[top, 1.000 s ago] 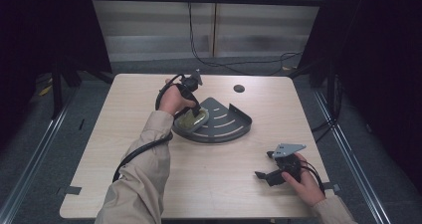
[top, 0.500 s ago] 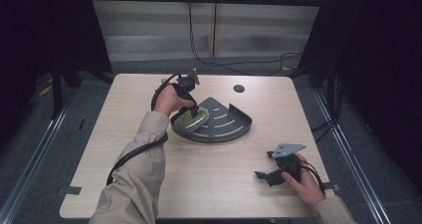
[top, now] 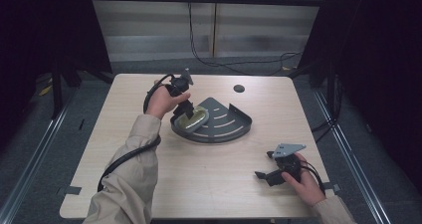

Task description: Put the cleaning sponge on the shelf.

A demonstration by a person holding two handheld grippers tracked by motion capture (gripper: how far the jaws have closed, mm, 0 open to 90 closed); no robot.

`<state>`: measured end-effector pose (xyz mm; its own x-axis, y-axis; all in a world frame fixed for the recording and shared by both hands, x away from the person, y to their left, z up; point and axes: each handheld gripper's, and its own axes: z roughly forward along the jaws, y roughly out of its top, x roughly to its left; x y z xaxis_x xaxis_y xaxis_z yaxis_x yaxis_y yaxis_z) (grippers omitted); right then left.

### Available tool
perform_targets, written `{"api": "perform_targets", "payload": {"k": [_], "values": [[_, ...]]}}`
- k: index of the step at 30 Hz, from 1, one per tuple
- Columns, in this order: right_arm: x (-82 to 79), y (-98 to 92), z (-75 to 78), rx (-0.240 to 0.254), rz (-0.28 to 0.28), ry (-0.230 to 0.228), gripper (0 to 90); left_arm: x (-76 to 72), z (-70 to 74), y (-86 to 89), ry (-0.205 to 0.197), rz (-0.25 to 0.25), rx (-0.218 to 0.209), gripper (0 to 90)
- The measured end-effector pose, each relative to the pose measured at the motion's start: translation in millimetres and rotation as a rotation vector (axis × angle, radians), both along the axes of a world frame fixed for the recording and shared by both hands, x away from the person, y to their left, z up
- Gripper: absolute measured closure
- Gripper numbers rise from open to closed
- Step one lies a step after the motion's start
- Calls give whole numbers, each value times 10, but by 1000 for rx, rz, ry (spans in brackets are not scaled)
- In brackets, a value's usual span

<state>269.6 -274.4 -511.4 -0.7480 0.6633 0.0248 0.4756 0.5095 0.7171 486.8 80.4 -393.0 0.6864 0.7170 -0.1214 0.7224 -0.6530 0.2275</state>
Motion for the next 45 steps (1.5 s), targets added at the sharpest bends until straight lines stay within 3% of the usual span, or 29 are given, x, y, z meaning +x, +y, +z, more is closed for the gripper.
{"api": "perform_targets", "payload": {"k": [15,45], "values": [[-1,2,-1,2,0,1,89,-161,84,229,-2,6,-22,168],[-4,3,-1,2,-3,4,89,-592,-128,665,-3,-15,-66,176]]}}
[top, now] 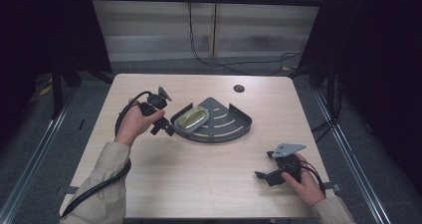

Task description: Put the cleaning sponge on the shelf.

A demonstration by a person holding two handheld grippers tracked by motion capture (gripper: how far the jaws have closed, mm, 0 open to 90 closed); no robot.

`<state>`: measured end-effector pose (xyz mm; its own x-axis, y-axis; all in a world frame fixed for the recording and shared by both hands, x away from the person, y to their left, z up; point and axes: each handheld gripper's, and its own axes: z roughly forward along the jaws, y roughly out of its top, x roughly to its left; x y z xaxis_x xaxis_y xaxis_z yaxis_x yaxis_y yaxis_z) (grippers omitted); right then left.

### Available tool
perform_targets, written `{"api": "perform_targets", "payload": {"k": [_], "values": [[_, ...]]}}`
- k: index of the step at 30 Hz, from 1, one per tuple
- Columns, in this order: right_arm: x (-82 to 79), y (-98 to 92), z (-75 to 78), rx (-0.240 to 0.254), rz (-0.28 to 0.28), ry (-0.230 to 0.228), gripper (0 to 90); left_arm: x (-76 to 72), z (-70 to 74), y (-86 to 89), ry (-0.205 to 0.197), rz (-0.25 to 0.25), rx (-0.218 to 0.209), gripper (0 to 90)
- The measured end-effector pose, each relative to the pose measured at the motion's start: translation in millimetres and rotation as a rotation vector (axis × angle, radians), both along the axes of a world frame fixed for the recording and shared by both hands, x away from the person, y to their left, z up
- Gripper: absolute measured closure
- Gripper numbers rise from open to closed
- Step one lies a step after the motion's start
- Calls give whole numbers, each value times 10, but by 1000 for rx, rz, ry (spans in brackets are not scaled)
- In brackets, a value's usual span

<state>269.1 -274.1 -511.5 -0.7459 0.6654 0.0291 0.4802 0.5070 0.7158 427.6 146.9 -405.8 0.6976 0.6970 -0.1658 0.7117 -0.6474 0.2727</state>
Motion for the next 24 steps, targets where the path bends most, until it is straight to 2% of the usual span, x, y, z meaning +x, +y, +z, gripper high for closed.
{"api": "perform_targets", "payload": {"k": [12,15,19,24], "values": [[1,-1,0,-1,3,-1,89,-175,-129,141,-19,-8,-9,176],[2,-1,-1,-1,3,-2,89,-217,-185,189,-14,-5,-15,176],[1,-1,-1,-1,3,-2,89,-281,-283,257,-6,-9,-1,177],[1,-1,-1,-1,3,-2,89,-338,-333,299,-5,-9,-3,177]]}}
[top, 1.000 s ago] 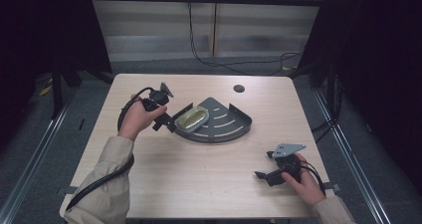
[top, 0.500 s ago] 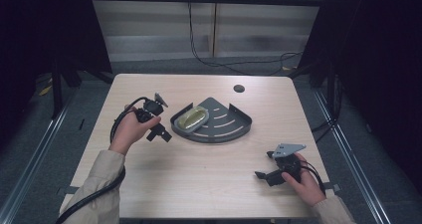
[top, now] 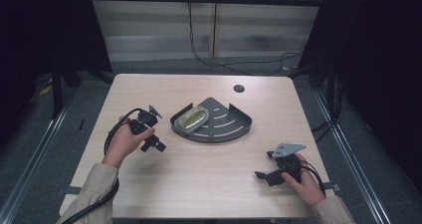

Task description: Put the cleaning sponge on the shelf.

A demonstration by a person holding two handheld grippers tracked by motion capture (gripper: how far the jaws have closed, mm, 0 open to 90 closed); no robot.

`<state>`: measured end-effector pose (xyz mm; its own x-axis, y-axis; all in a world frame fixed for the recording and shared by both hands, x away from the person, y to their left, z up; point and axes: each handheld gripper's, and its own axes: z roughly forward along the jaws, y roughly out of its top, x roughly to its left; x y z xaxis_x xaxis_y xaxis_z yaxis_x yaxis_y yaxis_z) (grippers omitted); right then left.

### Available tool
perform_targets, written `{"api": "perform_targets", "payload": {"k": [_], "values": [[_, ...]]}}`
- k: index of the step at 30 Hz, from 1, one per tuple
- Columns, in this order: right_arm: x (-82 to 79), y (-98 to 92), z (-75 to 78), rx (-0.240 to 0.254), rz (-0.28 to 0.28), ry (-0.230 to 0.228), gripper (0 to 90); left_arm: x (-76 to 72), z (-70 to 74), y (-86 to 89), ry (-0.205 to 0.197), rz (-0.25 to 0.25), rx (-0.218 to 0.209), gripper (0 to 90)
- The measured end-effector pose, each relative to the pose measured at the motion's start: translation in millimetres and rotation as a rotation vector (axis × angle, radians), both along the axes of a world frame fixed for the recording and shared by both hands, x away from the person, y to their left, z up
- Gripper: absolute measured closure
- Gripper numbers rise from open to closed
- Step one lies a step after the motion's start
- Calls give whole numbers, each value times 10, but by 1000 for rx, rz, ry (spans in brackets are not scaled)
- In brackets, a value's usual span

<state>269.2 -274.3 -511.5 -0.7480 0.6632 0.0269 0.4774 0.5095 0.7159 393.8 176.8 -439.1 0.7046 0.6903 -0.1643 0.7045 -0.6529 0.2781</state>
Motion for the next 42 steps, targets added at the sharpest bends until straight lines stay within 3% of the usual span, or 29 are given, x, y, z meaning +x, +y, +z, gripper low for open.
{"api": "perform_targets", "payload": {"k": [15,28,34,42], "values": [[0,0,1,0,-1,0,89,-225,-284,151,-17,4,-26,176],[-2,1,1,0,-2,2,89,-313,-365,210,-55,-17,-23,170],[0,1,0,1,-2,0,89,-342,-389,225,-95,-41,-32,158],[-1,1,0,1,-2,0,89,-473,-485,263,-230,-101,-60,93]]}}
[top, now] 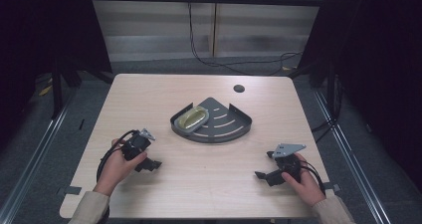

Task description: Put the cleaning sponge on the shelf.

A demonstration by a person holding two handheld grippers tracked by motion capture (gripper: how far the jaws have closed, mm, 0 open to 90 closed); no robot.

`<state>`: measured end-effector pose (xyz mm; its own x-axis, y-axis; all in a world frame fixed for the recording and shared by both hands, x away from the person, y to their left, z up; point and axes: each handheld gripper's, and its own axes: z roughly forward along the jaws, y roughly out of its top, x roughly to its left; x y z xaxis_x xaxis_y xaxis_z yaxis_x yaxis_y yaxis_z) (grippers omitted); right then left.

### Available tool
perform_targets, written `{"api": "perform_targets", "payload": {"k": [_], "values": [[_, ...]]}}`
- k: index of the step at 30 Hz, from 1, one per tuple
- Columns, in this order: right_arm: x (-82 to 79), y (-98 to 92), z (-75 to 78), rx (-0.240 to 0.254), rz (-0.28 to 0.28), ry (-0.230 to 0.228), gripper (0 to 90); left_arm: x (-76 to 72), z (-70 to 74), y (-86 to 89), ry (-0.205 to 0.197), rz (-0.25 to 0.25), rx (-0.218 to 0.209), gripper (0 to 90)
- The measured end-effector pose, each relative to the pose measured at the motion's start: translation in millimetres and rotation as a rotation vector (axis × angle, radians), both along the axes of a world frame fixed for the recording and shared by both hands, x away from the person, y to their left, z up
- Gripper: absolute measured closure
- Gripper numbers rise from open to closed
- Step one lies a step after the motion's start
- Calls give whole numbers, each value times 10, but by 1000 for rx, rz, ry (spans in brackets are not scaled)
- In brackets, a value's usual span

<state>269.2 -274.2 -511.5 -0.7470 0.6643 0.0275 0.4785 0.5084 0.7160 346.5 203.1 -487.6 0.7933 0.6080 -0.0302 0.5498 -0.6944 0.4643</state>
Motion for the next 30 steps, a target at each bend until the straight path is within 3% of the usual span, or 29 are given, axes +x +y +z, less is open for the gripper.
{"api": "perform_targets", "payload": {"k": [9,18,20,30], "values": [[-2,0,0,-1,-1,-1,89,-72,-78,28,-50,-19,-52,0],[-3,-1,0,0,-1,-1,89,-117,-114,76,-75,-10,-105,0],[-4,0,0,0,-2,-1,89,-136,-135,98,-102,-7,-131,0],[-4,-1,-1,0,-1,-1,89,-165,-166,146,-134,-12,-163,0]]}}
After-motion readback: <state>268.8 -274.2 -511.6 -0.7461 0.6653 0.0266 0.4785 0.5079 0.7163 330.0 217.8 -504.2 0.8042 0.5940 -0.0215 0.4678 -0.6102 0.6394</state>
